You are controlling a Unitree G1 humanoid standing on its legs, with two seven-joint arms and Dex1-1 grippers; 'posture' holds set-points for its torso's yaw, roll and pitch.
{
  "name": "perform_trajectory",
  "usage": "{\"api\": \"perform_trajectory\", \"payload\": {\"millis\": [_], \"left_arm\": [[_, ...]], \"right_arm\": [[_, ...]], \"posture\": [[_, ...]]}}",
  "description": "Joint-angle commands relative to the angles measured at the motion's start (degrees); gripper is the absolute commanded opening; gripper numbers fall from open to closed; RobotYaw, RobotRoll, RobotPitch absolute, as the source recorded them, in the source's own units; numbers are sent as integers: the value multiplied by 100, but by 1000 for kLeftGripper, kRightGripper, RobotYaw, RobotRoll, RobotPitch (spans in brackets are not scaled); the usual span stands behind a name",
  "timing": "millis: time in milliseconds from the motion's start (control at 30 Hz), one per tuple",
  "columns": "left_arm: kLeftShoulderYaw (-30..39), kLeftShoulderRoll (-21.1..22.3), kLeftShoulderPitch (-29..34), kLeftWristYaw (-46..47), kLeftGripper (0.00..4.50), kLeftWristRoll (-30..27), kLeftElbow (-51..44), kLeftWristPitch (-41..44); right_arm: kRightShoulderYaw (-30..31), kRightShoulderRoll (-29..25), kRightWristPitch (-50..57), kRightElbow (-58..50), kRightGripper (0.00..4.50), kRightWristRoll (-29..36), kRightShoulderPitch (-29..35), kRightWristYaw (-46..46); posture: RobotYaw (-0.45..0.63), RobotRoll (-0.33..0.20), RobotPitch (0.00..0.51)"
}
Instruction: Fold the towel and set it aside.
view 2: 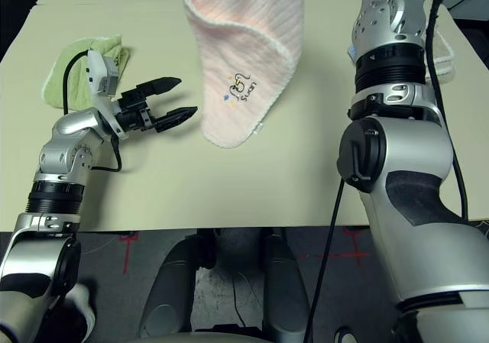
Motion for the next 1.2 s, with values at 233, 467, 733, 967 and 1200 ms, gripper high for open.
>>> {"api": "perform_trajectory", "payload": {"millis": [233,467,733,967,1200], "left_arm": [[-66,-64,145,17,4500,-18,-132,79],[-58,-112,146,55,4500,-17,-126,84],[41,-339,41,354,4500,-182,-358,225],[-376,-600,163,808,4500,-223,-1413,1082],[-1177,-644,48,1779,4500,1052,-1487,1017]], "right_arm": [[-76,-198,-452,-237,31,5,-609,-463],[-16,-510,-1157,393,31,-423,-1012,-888],[311,-557,-926,656,31,-830,-791,-932],[534,-332,-380,335,31,-903,-375,-918],[746,-230,-126,97,31,-1192,-242,-1350]], "posture": [[-7,0,304],[-8,0,304],[-5,0,305],[1,0,308],[5,0,309]]}}
